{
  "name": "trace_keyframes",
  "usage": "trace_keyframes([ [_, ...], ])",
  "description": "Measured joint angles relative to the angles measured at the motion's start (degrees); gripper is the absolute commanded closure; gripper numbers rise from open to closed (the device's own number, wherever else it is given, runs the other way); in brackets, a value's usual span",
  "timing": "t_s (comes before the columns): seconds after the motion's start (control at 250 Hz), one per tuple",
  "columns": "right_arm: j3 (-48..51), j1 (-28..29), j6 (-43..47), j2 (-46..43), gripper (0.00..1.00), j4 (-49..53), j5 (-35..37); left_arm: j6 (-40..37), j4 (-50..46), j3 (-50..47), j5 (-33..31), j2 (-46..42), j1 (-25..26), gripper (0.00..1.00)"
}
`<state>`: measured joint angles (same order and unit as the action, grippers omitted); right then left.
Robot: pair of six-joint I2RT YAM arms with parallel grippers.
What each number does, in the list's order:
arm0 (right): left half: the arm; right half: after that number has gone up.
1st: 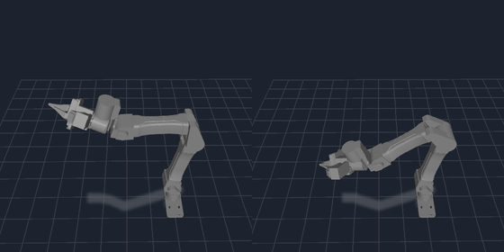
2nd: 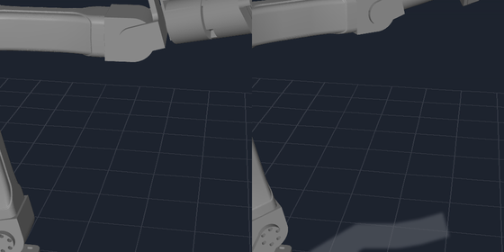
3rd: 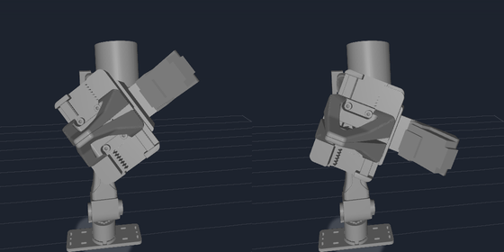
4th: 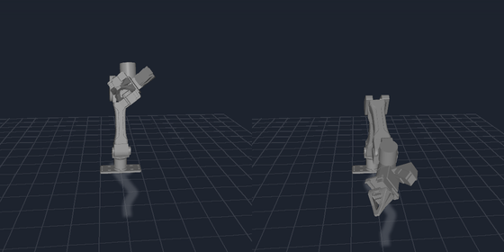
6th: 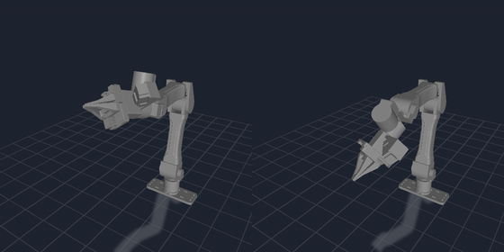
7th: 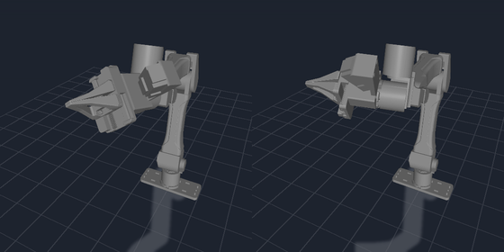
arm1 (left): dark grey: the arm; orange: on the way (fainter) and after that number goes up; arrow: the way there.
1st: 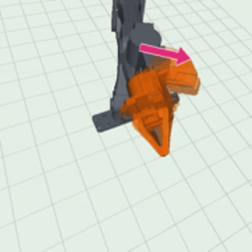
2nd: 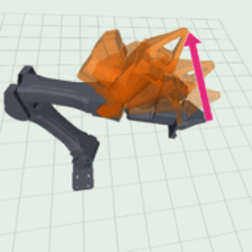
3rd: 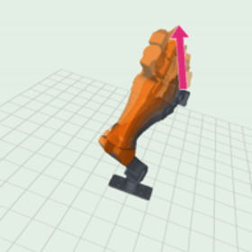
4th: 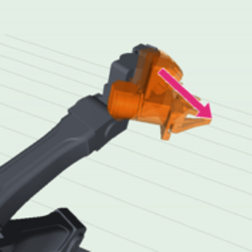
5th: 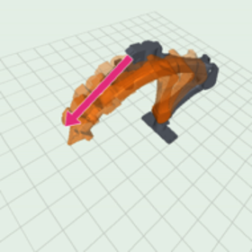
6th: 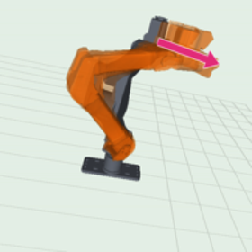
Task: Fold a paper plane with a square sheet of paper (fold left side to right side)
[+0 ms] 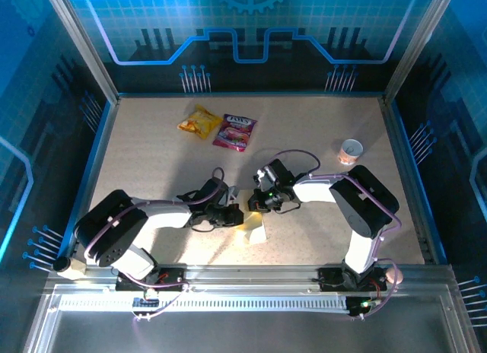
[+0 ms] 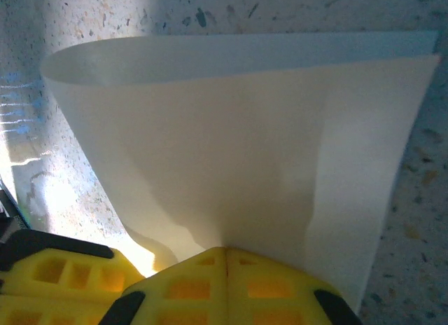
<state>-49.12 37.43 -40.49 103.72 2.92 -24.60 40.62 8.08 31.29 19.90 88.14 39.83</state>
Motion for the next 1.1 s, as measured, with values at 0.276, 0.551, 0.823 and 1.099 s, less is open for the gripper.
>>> trace_keyframes([
  [0.276, -0.1, 0.0, 0.0, 0.1, 1.00, 0.1, 0.0, 0.0, 0.4, 0.0, -0.1, 1.2, 1.3, 0.93],
  [0.551, -0.1, 0.0, 0.0, 0.1, 1.00, 0.2, 0.0, 1.7, 4.2, -2.7, -1.2, 0.1, 3.4, 0.93],
  [0.823, -0.1, 0.0, 0.0, 0.2, 1.00, 0.2, 0.0, 4.3, 7.8, -8.0, -2.7, -4.0, 5.3, 0.93],
  [1.099, -0.1, 0.0, 0.0, 0.2, 1.00, 0.2, 0.0, 6.0, 4.5, -12.0, -3.5, -10.3, 8.4, 0.93],
])
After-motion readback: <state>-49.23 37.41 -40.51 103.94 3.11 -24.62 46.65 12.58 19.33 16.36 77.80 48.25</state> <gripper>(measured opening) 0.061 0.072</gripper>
